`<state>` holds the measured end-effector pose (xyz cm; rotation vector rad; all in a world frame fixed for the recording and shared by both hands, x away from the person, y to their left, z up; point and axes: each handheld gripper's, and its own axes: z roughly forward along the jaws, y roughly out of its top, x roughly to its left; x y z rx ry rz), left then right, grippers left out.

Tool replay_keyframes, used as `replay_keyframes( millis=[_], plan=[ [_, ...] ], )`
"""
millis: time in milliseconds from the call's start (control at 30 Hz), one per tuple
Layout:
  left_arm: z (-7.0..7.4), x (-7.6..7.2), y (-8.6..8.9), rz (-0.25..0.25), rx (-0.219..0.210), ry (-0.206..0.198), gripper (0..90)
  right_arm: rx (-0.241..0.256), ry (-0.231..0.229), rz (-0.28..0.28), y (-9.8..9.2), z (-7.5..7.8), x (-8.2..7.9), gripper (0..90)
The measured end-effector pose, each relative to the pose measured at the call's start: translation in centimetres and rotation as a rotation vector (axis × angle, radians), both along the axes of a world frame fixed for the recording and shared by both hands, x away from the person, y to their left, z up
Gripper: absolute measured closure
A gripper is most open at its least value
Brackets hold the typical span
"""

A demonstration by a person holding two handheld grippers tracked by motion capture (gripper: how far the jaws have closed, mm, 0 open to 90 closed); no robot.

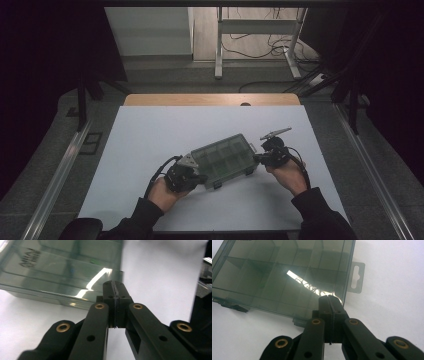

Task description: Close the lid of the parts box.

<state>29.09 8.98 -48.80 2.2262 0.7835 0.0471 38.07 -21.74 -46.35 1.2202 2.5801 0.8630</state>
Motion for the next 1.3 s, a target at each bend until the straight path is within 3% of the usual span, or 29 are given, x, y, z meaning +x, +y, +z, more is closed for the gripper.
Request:
replay_keyframes(
  millis=[267,600,1300],
  plan=[
    [-1.7,-1.2,-1.1,-0.023,0.02,0.042,89.6,-0.005,-0.001,0.002,0.0,0.0,0.0,89.4],
    [-3.9,-0.5,-1.7,0.003,0.077,0.064,89.6,0.002,0.008,0.005,-0.1,0.0,0.0,89.4],
    [-3.7,2.4,0.4,0.071,0.071,0.072,89.6,0.005,0.018,0.022,0.2,0.0,-0.1,89.4]
  ],
)
